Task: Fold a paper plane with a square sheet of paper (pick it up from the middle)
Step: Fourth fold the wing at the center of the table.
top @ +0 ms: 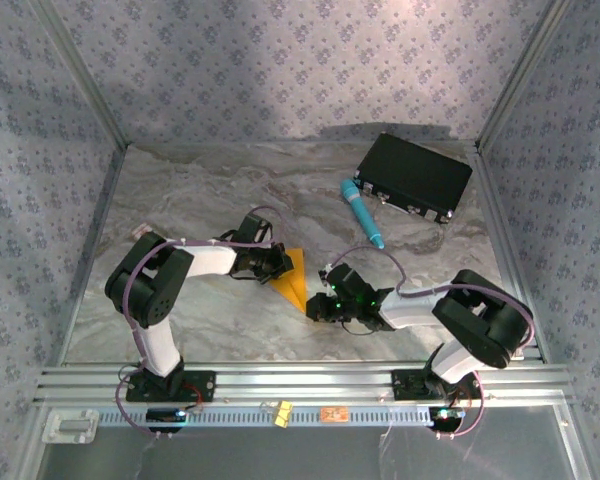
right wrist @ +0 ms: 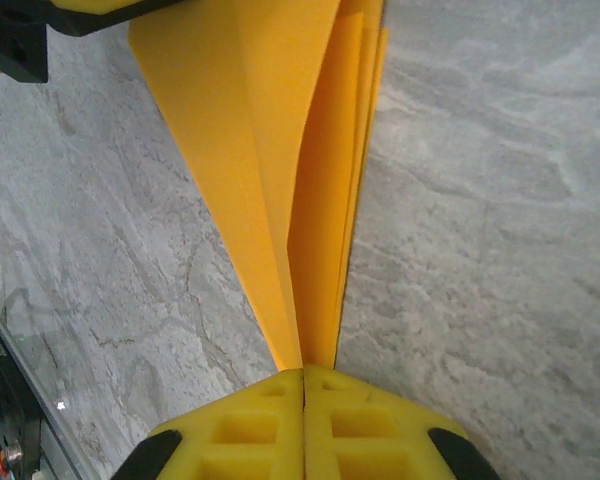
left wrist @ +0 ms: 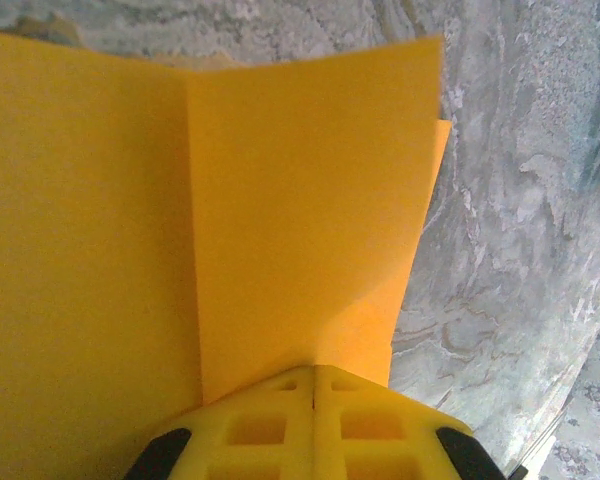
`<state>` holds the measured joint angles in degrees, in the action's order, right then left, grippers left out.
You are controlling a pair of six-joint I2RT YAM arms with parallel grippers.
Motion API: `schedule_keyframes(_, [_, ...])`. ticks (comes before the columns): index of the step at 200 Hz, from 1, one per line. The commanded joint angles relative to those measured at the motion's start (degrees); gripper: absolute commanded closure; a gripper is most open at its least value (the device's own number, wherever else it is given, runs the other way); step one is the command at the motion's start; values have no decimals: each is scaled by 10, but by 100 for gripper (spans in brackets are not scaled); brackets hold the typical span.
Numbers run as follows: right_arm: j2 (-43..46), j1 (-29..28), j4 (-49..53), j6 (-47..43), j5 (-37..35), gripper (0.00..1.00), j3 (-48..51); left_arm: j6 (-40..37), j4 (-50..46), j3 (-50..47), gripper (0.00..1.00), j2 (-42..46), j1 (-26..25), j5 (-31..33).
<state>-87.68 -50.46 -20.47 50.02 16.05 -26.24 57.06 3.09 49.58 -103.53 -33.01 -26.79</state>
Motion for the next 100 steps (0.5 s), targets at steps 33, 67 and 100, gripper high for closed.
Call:
schedule_keyframes(33, [21, -8, 112, 5, -10, 90, 23, 2, -30, -16, 100, -17, 3, 24])
schedule_keyframes(67, [79, -2, 117, 4, -23, 84, 18, 3, -28, -16, 100, -18, 2, 24])
schedule_keyframes(100, [115, 12, 116, -19, -19, 86, -6, 3, -28, -18, 100, -18, 2, 24])
